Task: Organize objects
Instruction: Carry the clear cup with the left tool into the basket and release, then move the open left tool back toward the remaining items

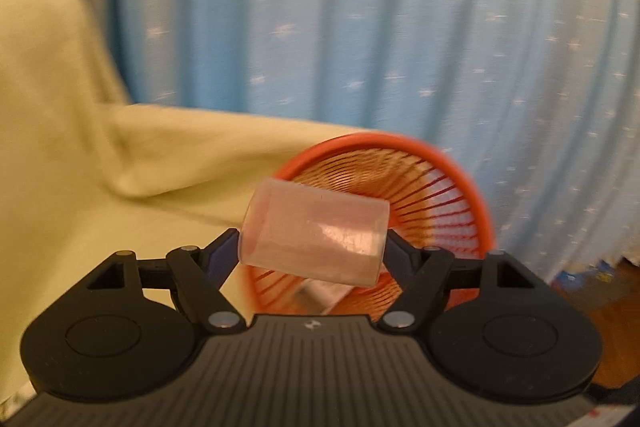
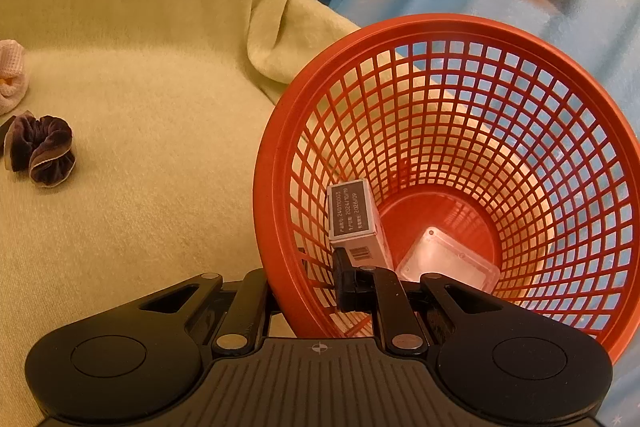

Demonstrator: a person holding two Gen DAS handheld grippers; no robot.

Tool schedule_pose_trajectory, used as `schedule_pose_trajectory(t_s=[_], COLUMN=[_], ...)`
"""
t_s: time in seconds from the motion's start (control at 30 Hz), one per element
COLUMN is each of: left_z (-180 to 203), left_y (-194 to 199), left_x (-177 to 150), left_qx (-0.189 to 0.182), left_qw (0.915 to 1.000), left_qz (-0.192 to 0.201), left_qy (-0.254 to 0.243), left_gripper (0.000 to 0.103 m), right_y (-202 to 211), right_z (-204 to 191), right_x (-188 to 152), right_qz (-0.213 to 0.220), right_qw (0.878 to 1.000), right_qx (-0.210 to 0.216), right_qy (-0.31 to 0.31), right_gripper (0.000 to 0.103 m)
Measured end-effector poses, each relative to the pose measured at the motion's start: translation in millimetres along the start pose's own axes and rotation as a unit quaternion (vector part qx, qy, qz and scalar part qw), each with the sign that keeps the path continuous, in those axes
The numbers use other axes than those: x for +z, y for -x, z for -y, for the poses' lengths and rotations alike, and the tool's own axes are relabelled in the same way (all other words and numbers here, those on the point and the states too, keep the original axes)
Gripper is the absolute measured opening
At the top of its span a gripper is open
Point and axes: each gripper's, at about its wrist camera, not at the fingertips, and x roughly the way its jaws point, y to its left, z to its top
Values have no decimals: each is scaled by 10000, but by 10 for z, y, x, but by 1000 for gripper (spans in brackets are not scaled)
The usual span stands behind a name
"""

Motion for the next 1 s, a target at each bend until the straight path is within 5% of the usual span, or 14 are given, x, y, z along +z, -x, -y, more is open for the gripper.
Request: schedule_pose_trajectory(t_s=[0.03, 0.2, 0.3, 0.67, 0.83, 1.0], left_z=[43, -82, -376, -1368, -1390, -1250], left_y=[-58, -12, 237, 1260, 1329, 1138], left_x=[31, 23, -116, -1193, -1651, -2023], left_qx=[-27, 327, 870, 2752, 2898, 2750], left_qw=[10000, 9992, 9950, 9521, 9427, 9456], left_qz=[40, 208, 243, -350, -635, -956], left_qy=[-25, 121, 420, 1289, 1525, 1450], left_gripper=[88, 89, 89, 90, 90, 79], right_y=[-4, -21, -33, -44, -12, 1], right_z=[-2, -1, 9, 45, 34, 28], right_x=[7, 25, 49, 72, 40, 11], right_qz=[1, -9, -12, -12, -22, -31], right_qw=[10000, 10000, 10000, 9999, 9999, 9999], right_qx=[2, -10, -1, 13, -4, -14], right_qy=[-1, -31, -72, -165, -136, -110], right_gripper=[10, 10, 10, 10, 10, 10])
